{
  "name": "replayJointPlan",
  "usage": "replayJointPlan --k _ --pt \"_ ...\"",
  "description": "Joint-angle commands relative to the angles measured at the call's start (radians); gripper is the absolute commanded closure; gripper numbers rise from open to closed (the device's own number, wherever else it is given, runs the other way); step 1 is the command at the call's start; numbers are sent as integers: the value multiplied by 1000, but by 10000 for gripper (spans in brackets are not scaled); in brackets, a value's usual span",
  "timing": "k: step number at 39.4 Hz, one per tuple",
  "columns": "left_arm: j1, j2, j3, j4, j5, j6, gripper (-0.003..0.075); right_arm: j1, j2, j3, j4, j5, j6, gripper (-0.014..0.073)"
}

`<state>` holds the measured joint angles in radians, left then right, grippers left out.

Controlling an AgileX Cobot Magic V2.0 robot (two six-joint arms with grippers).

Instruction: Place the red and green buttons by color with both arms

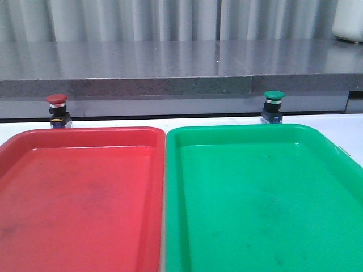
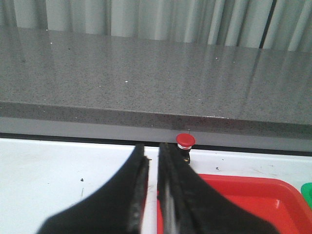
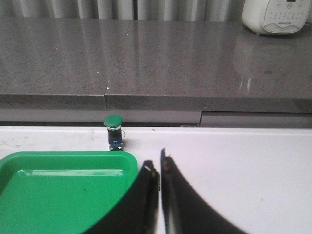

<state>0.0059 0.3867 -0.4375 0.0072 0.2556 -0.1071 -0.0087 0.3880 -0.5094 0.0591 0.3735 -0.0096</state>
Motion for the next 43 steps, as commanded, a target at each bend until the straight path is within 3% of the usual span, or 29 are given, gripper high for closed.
replayJointPlan --k 1,6,9,19,27,34,43 --pt "2 12 -36 2 -78 -5 386 -1 14 -37 -4 -84 -1 277" --pt "2 12 -36 2 -78 -5 101 -1 14 -37 -4 -84 -1 6" --pt "2 12 -34 2 -78 -5 29 -1 14 -37 -4 -82 -1 -6" --pt "2 12 -31 2 -78 -5 28 -1 14 -37 -4 -83 -1 5" --pt "2 39 -33 -7 -151 -5 28 -1 14 -37 -4 -83 -1 5" --pt "2 228 -107 -7 -148 -5 28 -1 14 -37 -4 -83 -1 5" --pt "-44 567 -345 -1 7 10 28 -1 14 -37 -4 -83 -1 5"
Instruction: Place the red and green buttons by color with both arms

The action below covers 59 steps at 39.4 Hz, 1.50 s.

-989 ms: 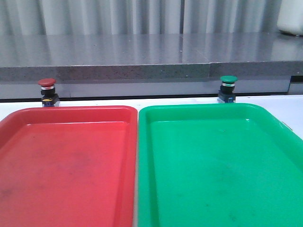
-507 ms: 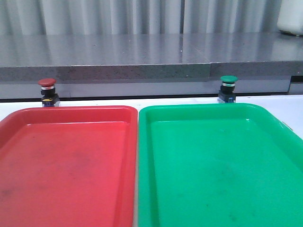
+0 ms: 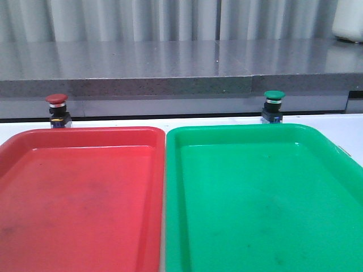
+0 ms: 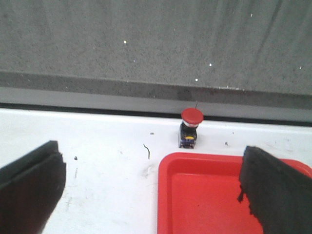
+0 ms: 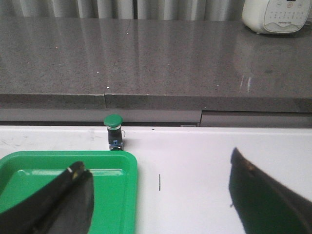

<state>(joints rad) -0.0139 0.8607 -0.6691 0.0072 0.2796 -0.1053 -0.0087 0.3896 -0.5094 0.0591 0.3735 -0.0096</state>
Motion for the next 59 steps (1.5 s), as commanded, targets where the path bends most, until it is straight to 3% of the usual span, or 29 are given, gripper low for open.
replayJointPlan --k 1,10,20,30,49,53,59 --pt "-39 133 -146 -1 -2 23 28 -1 12 -37 -4 -83 -1 5" --pt "-106 450 -426 -1 118 37 28 -1 12 -37 -4 -83 -1 5" --pt "-127 747 -778 -7 393 47 28 -1 12 -37 -4 -83 -1 5" --pt "-127 984 -1007 -1 526 47 28 -1 12 -37 -4 -83 -1 5" --pt "-127 1238 -1179 5 515 67 35 -1 12 -37 -4 -82 -1 5" --pt "-127 1245 -1179 5 513 67 98 -1 12 -37 -4 -82 -1 5" --pt "-127 1245 -1179 5 513 67 325 -1 12 -37 -4 -82 -1 5"
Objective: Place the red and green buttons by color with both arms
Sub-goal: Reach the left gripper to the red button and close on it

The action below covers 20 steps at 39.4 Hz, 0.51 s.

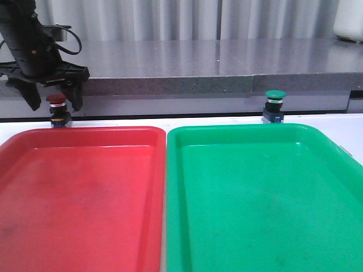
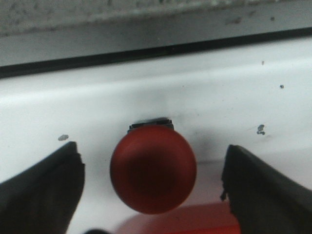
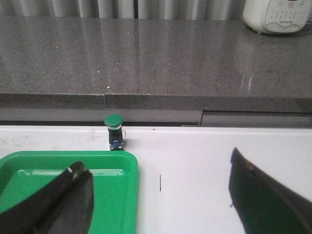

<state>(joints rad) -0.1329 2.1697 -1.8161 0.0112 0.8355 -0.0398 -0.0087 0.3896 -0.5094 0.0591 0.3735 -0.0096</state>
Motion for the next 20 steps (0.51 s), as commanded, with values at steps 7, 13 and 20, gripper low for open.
replayJointPlan --k 7,13,20 --pt "-8 -64 -32 1 -49 1 549 -1 12 -37 -4 -82 -1 5" --pt "-8 -76 -32 1 -35 1 645 -1 12 -37 -4 -82 -1 5" --pt "-5 -151 -27 1 -27 1 647 -1 12 -37 -4 -81 -1 5"
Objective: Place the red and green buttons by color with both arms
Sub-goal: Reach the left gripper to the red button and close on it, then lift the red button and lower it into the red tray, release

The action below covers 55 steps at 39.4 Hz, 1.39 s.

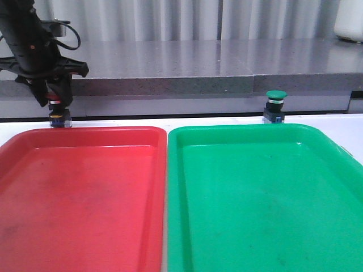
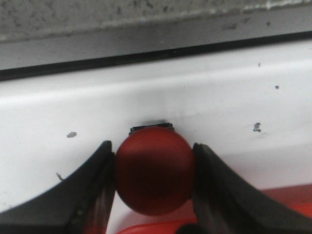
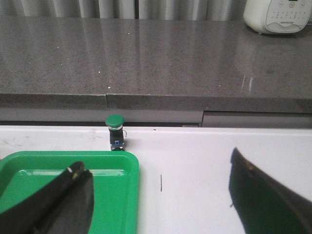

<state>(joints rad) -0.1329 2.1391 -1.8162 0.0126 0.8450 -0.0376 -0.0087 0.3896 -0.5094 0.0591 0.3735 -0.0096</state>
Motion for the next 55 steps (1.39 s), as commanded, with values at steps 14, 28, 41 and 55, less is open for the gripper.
replayJointPlan --k 14,28,41,55 --pt "-41 -427 256 -42 -145 -1 647 -1 12 -37 -4 -81 -1 5" --pt "-233 -651 754 -57 -295 -63 647 -1 12 -37 -4 -81 -1 5" --pt "-327 -640 872 -45 -334 -111 647 -1 12 -37 -4 -81 -1 5" --pt "-327 -604 887 -20 -300 -111 632 -1 12 -37 -4 -81 -1 5"
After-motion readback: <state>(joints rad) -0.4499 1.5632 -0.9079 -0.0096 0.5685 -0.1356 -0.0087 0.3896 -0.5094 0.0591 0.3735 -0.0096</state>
